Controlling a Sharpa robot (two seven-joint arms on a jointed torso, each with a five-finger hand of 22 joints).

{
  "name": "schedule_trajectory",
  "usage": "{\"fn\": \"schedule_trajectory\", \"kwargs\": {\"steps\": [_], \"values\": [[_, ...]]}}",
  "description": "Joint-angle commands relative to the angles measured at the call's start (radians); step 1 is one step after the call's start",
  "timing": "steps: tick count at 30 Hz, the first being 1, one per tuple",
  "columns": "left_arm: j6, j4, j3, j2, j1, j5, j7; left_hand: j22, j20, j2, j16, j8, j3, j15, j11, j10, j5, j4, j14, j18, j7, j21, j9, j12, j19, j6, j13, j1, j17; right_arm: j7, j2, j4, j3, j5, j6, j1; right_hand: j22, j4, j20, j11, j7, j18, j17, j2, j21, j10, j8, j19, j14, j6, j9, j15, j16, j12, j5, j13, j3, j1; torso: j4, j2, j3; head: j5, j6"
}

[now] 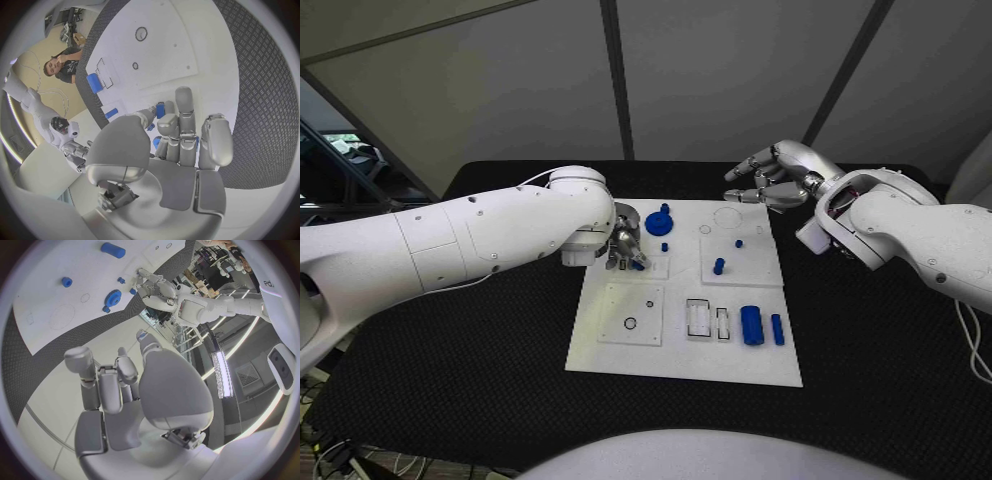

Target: Assemble the parts on the task board

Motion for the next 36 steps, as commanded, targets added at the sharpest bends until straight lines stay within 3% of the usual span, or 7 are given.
{"fn": "schedule_trajectory", "kwargs": {"steps": [1,17,36], "values": [[0.031,0.0,-0.003,-0.001,-0.003,-0.006,-0.01,0.026,0.0,0.007,0.004,0.001,0.151,0.001,-0.002,0.008,0.003,-0.16,0.002,-0.004,-0.003,0.005,0.0,0.007,0.009,0.003,0.002,0.003,0.001,0.01,0.002,-0.001,0.0,0.0,0.008,0.002,-0.001,0.006,-0.004,-0.003,-0.003,0.006,0.058,0.005,-0.004,-0.005,0.004,-0.003,0.055,-0.006,-0.001,-0.009,-0.006,0.0,0.006,0.001,0.0,-0.007,-0.0002,0.001,0.0004,0.002,-0.001],[0.039,-0.017,-0.003,0.009,-0.003,0.002,-0.012,0.025,0.0,0.008,0.003,0.001,0.155,0.001,-0.001,0.008,0.003,-0.164,0.002,-0.004,-0.002,0.004,0.0,0.005,0.009,0.004,-0.001,-0.001,0.002,0.01,0.003,-0.004,0.0,0.0,0.009,0.002,-0.001,0.006,-0.004,-0.003,-0.003,0.006,0.058,0.005,-0.004,-0.005,0.004,-0.003,0.055,-0.006,-0.001,-0.009,-0.006,0.0,0.006,0.001,0.0,-0.007,-0.0004,0.0,0.0012,0.0,-0.001],[0.075,-0.064,-0.004,0.035,-0.002,0.009,-0.014,0.022,0.002,-0.004,0.0,-0.003,0.12,0.003,0.0,0.006,0.002,-0.147,0.003,-0.003,-0.003,-0.002,-0.005,0.0,0.004,0.016,-0.008,-0.078,0.003,0.01,0.001,-0.003,0.0,0.0,0.009,0.002,-0.002,0.007,-0.004,-0.003,-0.003,0.006,0.056,0.005,-0.005,-0.006,0.004,-0.003,0.055,-0.006,-0.001,-0.009,-0.007,-0.001,0.006,0.0,0.0,-0.007,0.0006,0.0,0.0004,-0.003,-0.002]]}}
